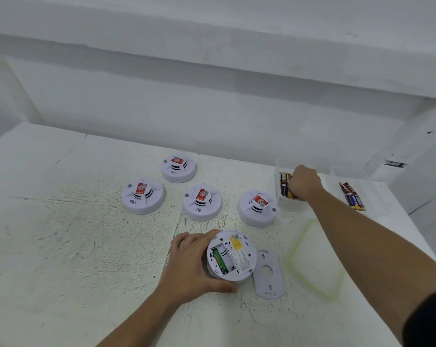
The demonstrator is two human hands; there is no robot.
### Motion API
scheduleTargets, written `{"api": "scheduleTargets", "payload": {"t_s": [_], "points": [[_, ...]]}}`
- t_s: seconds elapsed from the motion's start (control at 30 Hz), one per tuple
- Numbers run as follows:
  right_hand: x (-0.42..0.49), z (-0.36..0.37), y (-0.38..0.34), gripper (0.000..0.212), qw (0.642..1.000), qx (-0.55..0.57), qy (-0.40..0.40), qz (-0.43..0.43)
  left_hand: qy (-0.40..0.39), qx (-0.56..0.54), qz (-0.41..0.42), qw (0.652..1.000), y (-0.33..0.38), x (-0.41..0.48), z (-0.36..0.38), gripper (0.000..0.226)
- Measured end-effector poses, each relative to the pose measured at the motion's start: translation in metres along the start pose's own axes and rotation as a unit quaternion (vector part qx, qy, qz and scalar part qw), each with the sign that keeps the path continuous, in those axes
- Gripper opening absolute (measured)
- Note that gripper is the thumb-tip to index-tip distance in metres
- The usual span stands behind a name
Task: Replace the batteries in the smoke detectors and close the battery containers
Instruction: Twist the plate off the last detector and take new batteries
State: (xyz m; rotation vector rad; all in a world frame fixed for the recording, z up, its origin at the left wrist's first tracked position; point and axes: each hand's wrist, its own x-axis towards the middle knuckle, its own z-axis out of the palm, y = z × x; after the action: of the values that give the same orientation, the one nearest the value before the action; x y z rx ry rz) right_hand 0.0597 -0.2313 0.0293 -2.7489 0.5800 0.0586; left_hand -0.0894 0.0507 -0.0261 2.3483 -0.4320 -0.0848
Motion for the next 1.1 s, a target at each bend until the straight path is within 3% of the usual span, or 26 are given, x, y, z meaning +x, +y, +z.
{"api": "scheduleTargets", "payload": {"t_s": [0.4, 0.63, 0.7, 0.9, 1.1], "points": [[0.000, -0.005, 0.006, 0.041, 0.999, -0.025, -0.038, 0.010, -0.003, 0.002, -0.006, 1.000, 0.004, 0.000, -0.002, 0.095], [0.002, -0.021, 0.014, 0.008, 0.999, 0.048, 0.000, 0.013, -0.007, -0.002, -0.007, 1.000, 0.007, -0.002, -0.003, 0.095], [-0.003, -0.030, 0.017, 0.014, 0.996, 0.089, 0.014, 0.008, -0.009, 0.003, -0.008, 1.000, 0.005, -0.002, -0.002, 0.095], [-0.038, -0.045, 0.023, 0.019, 0.972, 0.207, 0.089, -0.065, -0.004, 0.005, -0.001, 1.000, 0.001, -0.001, -0.001, 0.095], [-0.110, -0.029, 0.001, 0.011, 0.960, 0.200, -0.023, -0.195, -0.007, -0.002, 0.003, 1.000, 0.003, -0.002, -0.003, 0.087]]}}
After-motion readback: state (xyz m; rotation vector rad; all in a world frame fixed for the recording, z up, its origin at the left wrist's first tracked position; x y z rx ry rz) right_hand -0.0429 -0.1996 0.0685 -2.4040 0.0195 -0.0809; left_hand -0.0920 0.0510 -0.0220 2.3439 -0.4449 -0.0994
